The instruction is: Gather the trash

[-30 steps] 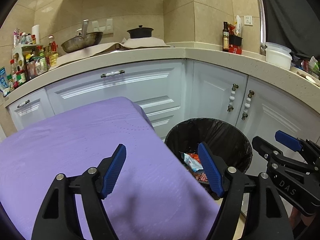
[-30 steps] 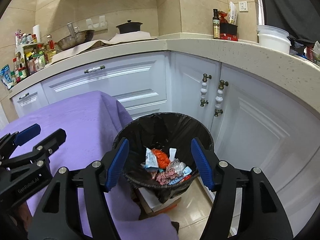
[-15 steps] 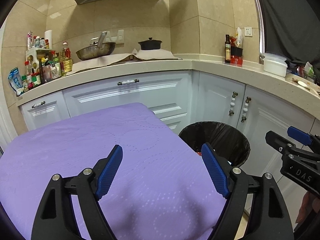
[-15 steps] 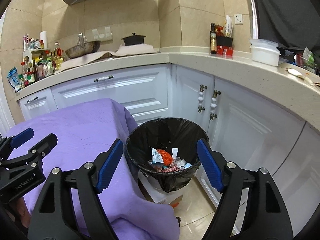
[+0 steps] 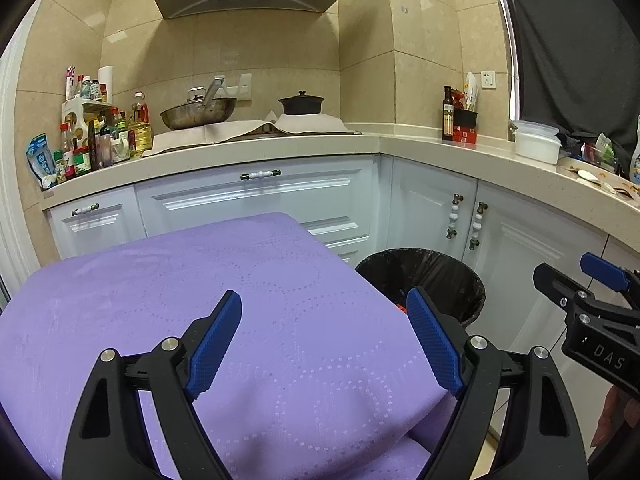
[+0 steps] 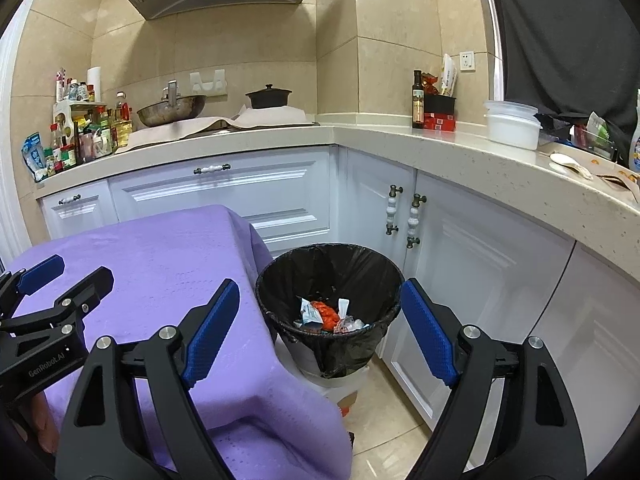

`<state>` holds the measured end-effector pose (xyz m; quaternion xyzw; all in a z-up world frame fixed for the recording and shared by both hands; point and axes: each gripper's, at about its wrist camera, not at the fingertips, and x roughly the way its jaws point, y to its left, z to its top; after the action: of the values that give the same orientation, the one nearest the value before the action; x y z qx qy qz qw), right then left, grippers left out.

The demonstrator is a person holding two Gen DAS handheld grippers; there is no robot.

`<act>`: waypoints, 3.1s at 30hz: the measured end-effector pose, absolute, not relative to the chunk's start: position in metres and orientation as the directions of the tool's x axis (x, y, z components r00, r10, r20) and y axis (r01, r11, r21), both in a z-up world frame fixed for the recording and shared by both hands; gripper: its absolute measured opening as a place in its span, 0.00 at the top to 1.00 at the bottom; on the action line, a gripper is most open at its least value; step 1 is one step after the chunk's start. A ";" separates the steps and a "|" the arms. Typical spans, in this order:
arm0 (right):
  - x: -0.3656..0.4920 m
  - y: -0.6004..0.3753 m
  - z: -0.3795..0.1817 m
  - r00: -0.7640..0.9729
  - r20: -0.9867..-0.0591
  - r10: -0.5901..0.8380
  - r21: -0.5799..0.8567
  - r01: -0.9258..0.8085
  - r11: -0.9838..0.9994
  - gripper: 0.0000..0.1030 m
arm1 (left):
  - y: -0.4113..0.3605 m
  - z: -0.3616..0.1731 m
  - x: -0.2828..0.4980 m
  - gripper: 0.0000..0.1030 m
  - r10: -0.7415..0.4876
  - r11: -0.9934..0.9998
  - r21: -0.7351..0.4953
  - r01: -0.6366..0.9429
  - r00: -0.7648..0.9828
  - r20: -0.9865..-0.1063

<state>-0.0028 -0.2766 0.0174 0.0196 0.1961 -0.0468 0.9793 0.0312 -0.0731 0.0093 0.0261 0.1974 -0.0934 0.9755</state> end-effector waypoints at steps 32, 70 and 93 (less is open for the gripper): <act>0.002 -0.280 0.018 0.923 -0.375 -0.083 0.015 0.096 0.995 0.21 | -0.073 0.009 0.034 0.19 -0.171 0.981 0.013 0.192 0.903 -0.394; 0.037 -0.289 0.022 0.923 -0.373 -0.093 -0.004 0.099 0.995 0.21 | -0.094 0.017 0.073 0.19 -0.178 0.979 0.017 0.202 0.898 -0.403; 0.050 -0.294 0.022 0.924 -0.369 -0.101 -0.006 0.106 0.994 0.21 | -0.102 0.017 0.086 0.19 -0.179 0.979 0.016 0.203 0.896 -0.407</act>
<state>0.0504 -0.2941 0.0223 0.0070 0.1880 -0.0529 0.9807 0.0856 -0.1023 0.0171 0.0290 0.2062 -0.0981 0.9731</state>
